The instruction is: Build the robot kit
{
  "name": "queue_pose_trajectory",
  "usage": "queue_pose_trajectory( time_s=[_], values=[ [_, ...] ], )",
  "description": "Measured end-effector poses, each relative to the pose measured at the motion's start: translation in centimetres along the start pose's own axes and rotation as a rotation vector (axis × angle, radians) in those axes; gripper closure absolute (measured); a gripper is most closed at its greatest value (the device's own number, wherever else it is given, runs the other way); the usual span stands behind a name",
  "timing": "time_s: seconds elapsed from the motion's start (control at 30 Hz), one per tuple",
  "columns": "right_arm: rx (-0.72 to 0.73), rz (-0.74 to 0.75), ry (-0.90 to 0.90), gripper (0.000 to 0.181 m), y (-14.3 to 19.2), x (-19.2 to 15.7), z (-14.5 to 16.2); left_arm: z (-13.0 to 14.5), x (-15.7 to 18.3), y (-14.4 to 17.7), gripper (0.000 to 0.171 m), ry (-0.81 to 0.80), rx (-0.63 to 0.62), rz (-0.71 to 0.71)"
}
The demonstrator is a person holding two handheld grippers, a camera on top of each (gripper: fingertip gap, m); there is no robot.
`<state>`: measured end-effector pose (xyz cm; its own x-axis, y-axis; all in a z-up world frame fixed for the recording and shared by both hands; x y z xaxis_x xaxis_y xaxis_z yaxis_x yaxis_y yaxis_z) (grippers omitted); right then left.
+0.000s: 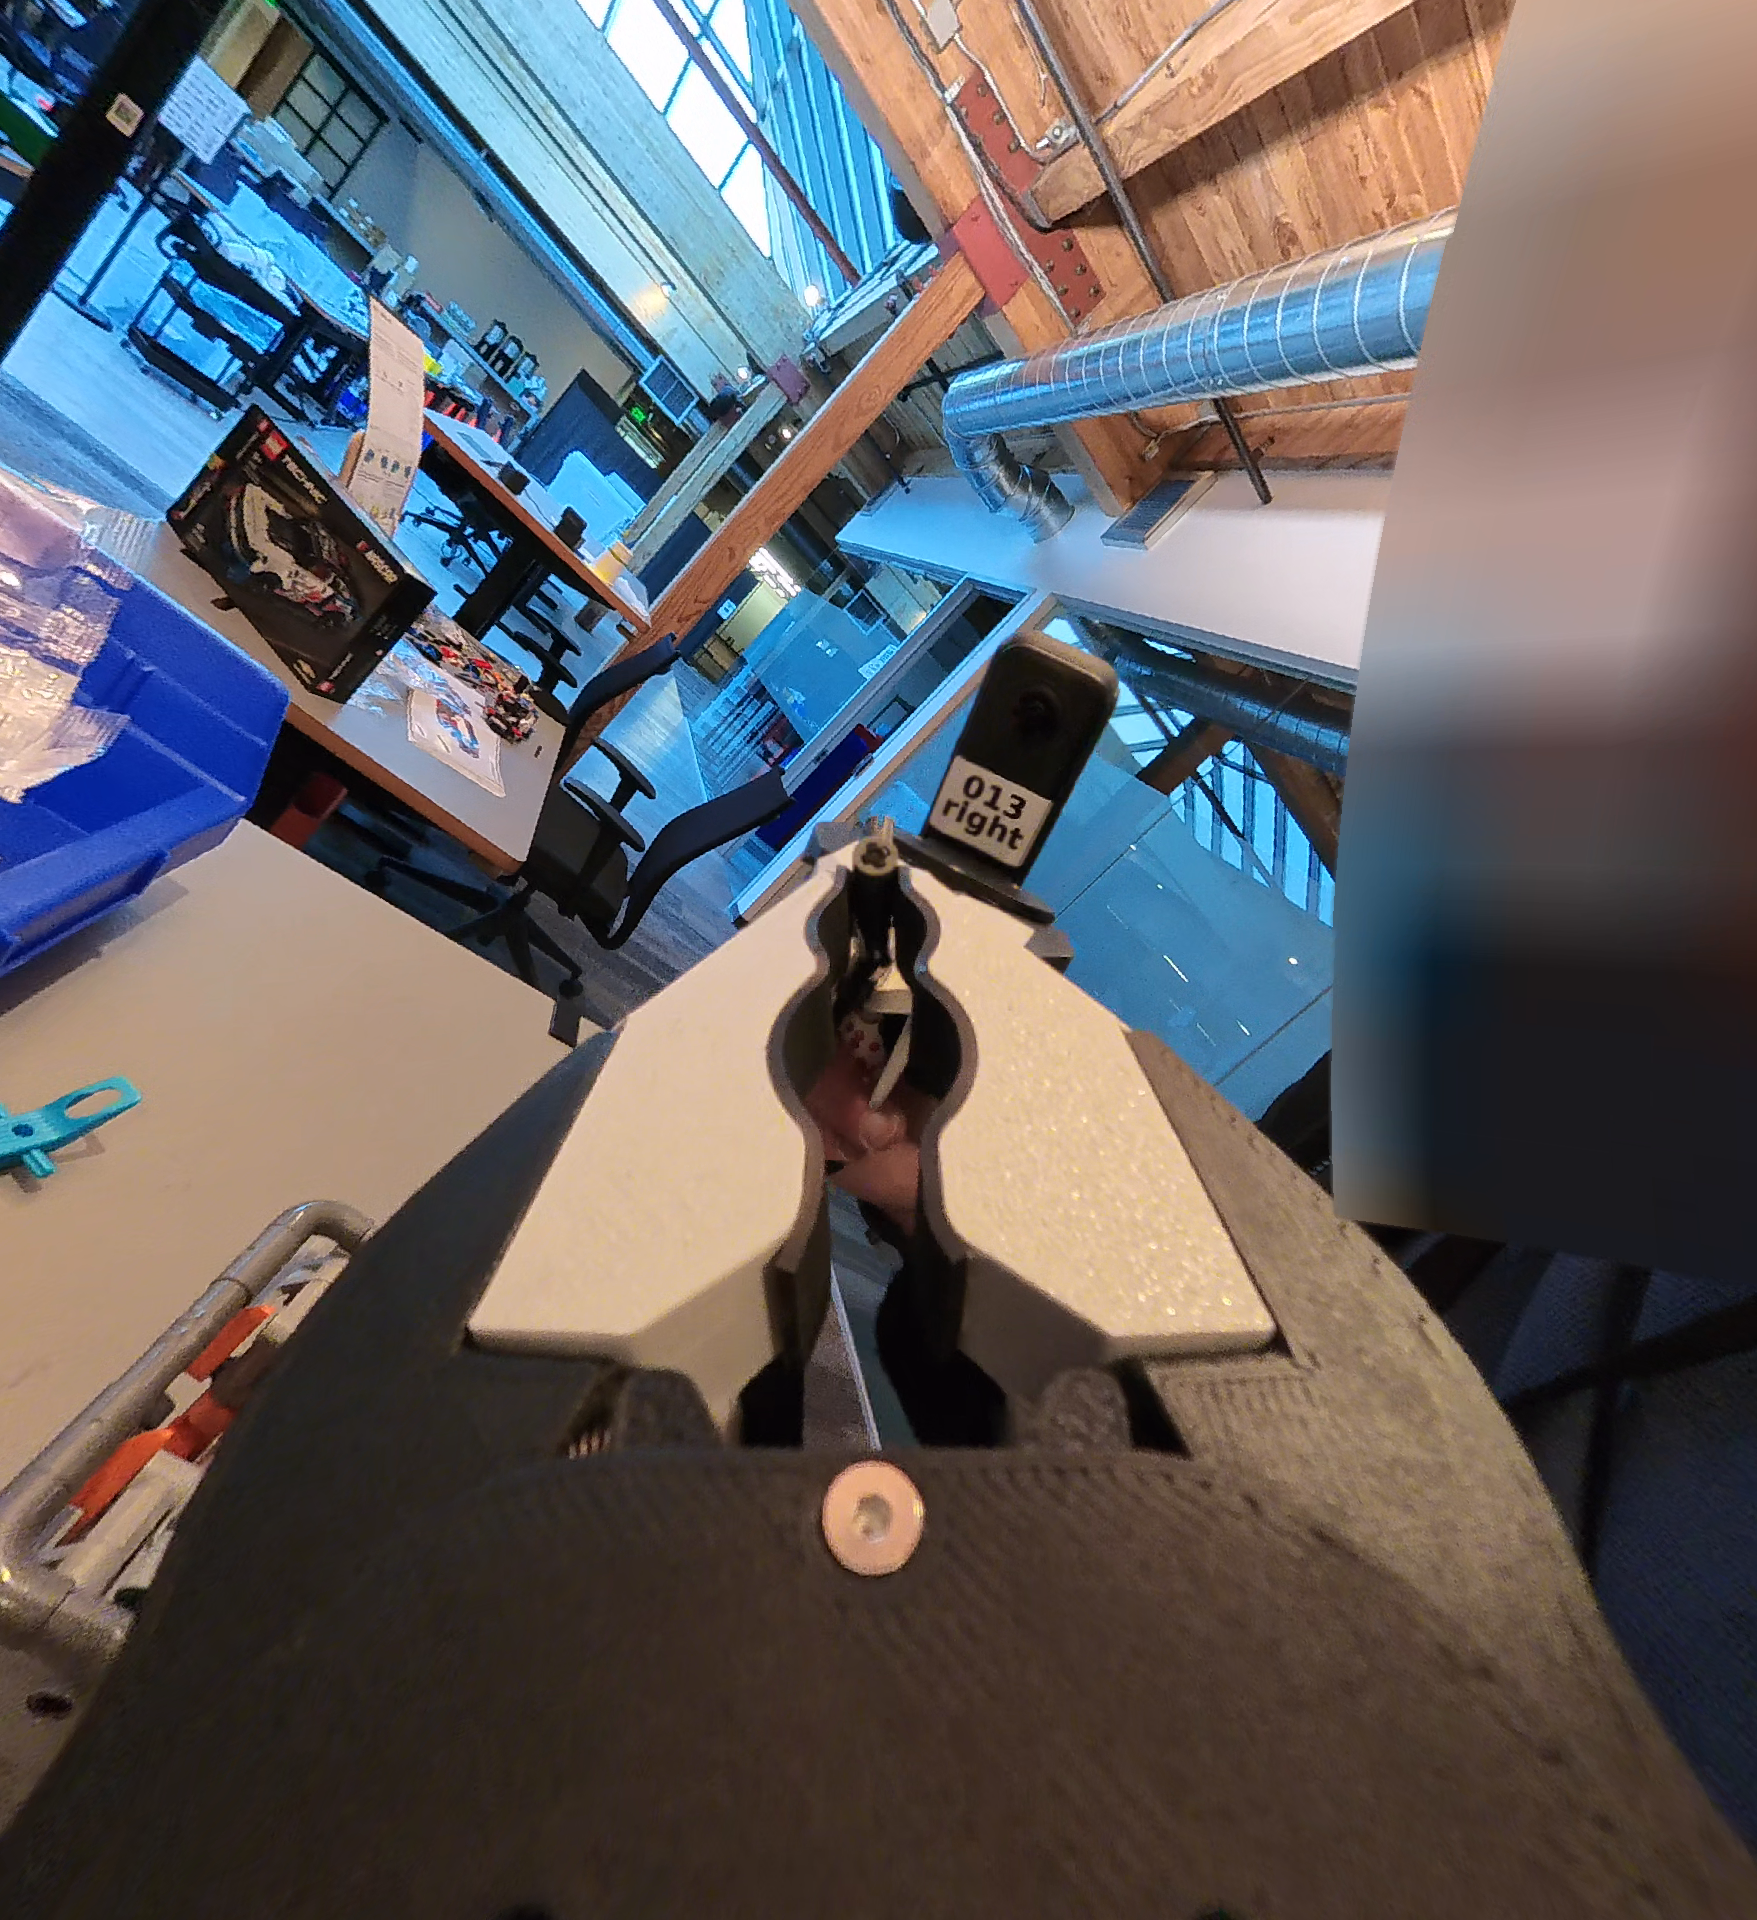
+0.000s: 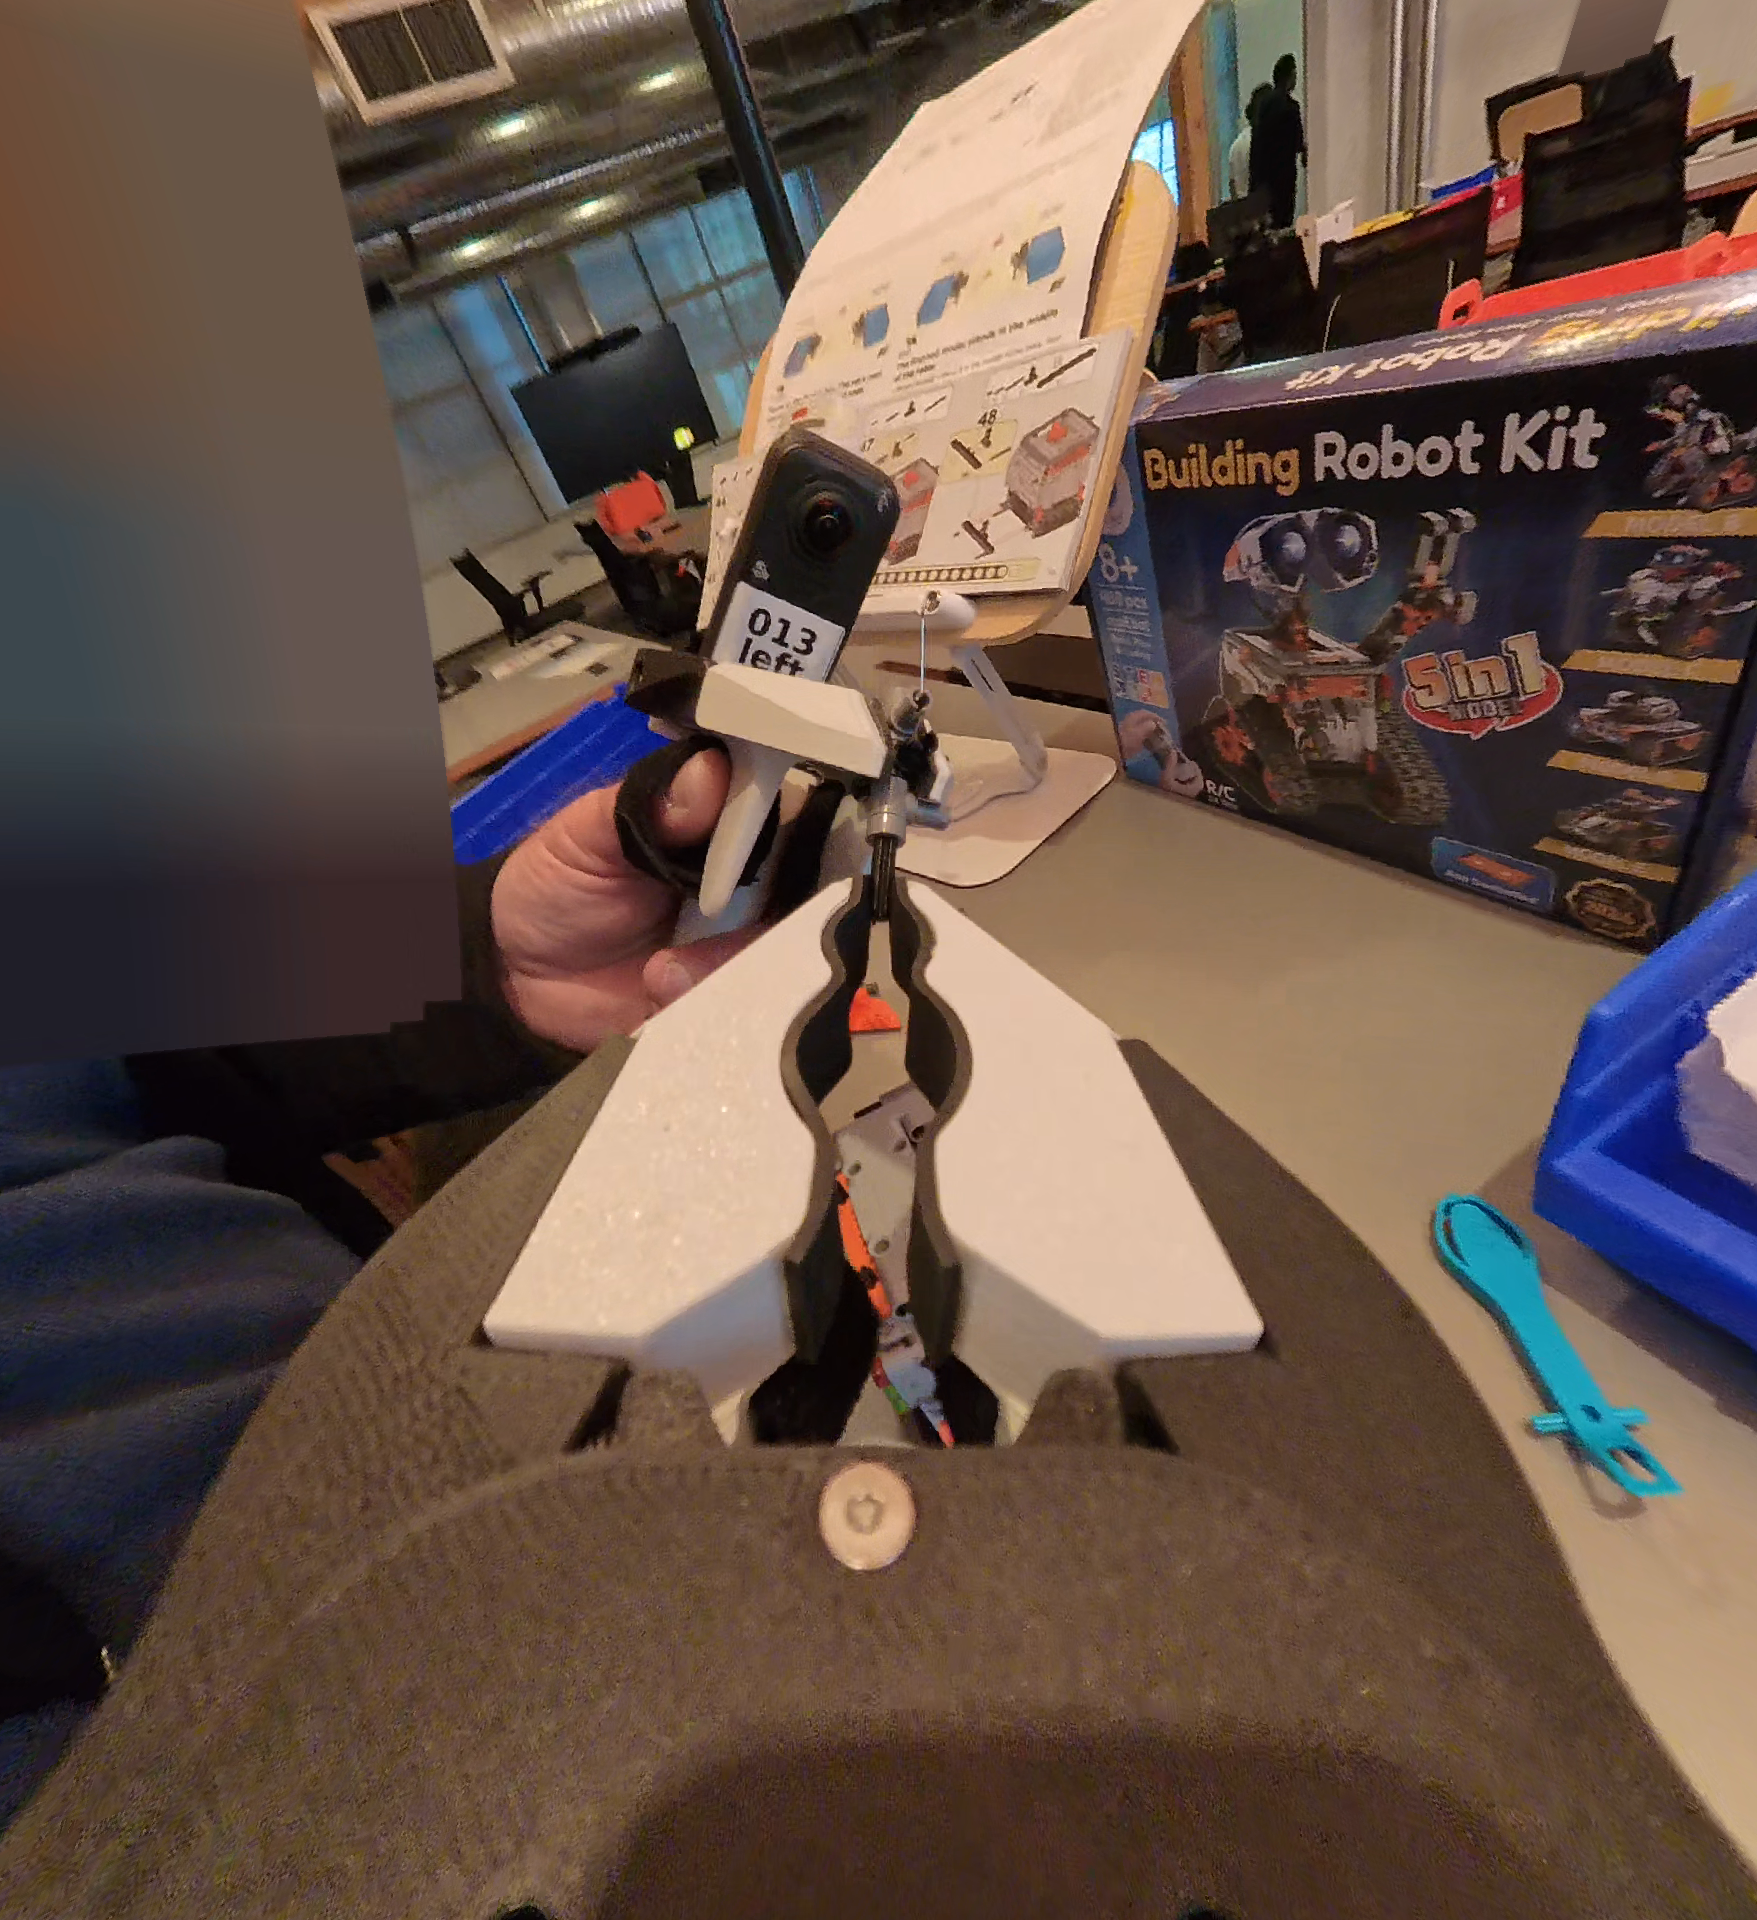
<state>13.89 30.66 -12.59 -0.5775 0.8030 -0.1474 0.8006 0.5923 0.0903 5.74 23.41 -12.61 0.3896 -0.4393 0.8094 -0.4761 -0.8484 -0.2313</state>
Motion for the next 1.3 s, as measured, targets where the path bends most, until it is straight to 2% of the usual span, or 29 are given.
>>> queue_pose_trajectory(
  time_s=[0.17,0.43,0.6,0.67,0.9,1.0,1.07,1.17,1.23,1.3],
  values=[
    [-0.041,0.018,0.060,0.181,0.2,0.0,-0.1,0.2,0.0,0.2,0.166,0.000,-0.021,0.013],
    [-0.071,0.043,0.105,0.181,-0.2,-0.1,-0.2,0.1,0.1,0.6,0.168,-0.048,-0.014,-0.050],
    [-0.135,0.122,0.214,0.181,-0.5,-0.1,0.1,0.3,-0.4,0.9,0.168,-0.011,0.001,-0.075],
    [-0.174,0.170,0.296,0.181,-0.6,-0.3,0.1,0.3,-0.6,1.0,0.168,0.012,0.013,-0.075],
    [-0.378,0.396,0.756,0.181,-0.9,-1.1,0.2,0.5,-1.1,0.9,0.168,0.071,0.019,-0.087],
    [-0.391,0.418,0.843,0.181,-1.2,-1.3,0.3,0.4,-1.3,1.0,0.168,0.086,0.027,-0.082],
    [-0.314,0.341,0.706,0.180,-1.0,-1.1,0.2,0.4,-1.2,1.1,0.168,0.077,0.032,-0.080],
    [-0.125,0.171,0.339,0.163,-0.2,-0.6,-0.4,0.2,-1.0,1.1,0.168,0.051,0.034,-0.077],
    [-0.073,0.116,0.165,0.164,0.0,0.2,-0.1,0.2,-0.9,1.1,0.168,0.049,0.032,-0.061],
    [-0.046,0.049,0.072,0.166,-0.3,0.3,0.3,0.2,-0.8,1.0,0.167,0.047,0.033,-0.048]
  ],
)
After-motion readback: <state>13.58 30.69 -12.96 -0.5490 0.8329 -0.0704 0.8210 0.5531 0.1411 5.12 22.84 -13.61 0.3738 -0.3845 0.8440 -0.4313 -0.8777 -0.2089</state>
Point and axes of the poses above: each gripper's, where its closed fingertips meet, y back along the fingers, z out of its underside, x = y × z across the jaws, the point moved 6 cm from there along y, back along the fingers, and after that the axes turned 10 degrees about y, right-handed, at the moved point
